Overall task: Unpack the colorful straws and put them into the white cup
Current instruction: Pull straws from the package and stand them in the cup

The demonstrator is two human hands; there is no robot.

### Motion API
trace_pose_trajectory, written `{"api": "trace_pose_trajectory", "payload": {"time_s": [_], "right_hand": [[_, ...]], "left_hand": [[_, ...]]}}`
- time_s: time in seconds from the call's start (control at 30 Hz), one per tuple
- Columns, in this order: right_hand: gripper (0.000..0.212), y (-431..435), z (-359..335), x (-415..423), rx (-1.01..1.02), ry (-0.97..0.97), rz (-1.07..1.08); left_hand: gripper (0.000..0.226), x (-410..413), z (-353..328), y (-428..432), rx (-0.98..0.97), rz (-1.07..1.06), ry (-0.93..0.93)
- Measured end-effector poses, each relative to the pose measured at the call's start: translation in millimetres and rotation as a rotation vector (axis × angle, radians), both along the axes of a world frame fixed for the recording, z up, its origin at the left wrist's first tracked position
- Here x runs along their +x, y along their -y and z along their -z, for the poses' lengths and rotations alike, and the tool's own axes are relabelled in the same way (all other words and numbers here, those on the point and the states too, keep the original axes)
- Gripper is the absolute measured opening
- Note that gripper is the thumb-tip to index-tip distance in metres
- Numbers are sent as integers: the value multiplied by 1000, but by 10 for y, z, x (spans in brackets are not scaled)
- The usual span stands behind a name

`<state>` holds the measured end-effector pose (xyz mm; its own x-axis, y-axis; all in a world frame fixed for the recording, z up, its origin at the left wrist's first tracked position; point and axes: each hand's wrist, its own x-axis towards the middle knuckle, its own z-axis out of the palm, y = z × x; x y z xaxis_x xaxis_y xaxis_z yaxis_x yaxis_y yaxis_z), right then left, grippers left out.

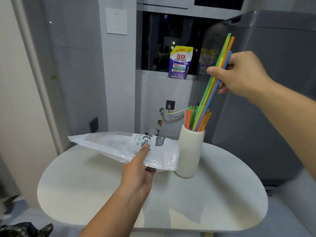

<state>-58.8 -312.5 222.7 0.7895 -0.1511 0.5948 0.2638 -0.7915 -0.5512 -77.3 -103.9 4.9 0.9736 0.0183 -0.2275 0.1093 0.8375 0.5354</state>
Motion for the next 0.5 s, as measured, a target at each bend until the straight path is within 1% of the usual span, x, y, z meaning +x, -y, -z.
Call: {"api": "trace_pose_trajectory", "payload": {"time_s": [0.17, 0.5], "right_hand": [[26, 63, -8, 24, 23, -13, 31], [26, 88, 98, 77, 53, -66, 19]], "left_hand": [[37, 4, 3, 6, -2, 0, 5], [38, 0, 11, 5, 10, -2, 11]]}}
